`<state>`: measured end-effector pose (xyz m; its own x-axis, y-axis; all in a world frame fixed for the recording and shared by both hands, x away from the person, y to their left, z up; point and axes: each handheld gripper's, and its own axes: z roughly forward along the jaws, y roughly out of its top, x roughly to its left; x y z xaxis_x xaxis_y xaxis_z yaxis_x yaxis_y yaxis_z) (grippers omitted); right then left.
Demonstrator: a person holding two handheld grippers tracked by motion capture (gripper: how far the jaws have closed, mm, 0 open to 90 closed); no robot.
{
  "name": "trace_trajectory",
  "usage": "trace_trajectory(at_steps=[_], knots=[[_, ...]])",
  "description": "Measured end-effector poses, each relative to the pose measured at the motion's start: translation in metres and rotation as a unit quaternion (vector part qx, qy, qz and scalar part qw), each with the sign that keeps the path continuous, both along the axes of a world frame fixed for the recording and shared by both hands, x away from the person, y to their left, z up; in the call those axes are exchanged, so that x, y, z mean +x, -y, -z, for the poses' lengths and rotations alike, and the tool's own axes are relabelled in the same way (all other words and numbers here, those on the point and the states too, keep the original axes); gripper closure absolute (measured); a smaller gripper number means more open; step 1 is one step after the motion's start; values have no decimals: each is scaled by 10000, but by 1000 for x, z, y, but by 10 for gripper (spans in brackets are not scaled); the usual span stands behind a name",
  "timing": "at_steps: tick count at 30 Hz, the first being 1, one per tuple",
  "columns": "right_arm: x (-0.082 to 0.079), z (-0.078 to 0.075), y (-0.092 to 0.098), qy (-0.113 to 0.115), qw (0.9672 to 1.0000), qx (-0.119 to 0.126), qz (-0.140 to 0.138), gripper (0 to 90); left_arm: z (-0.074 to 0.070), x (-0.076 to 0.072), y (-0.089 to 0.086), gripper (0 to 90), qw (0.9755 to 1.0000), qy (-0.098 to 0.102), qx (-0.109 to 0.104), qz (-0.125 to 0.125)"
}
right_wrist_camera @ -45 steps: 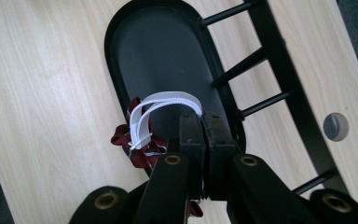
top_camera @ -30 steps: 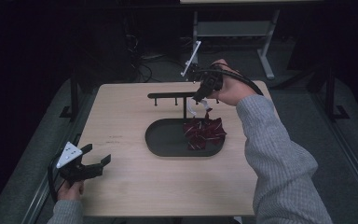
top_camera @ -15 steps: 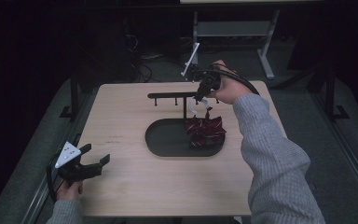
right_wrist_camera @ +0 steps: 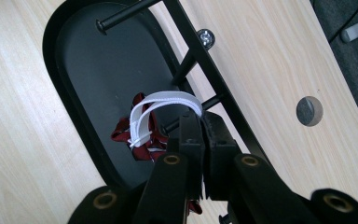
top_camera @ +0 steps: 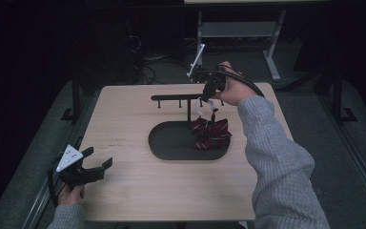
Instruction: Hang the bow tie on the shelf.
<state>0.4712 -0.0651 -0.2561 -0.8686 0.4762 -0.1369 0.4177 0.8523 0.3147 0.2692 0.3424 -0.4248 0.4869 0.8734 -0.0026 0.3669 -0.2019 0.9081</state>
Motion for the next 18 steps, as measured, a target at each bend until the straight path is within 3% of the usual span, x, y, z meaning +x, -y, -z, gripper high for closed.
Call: trace_trajectory(at_steps=[18], knots=[[2, 7, 3, -79, 9999, 1, 122, 854, 0, 0, 0, 128, 10000, 19, -31, -11]])
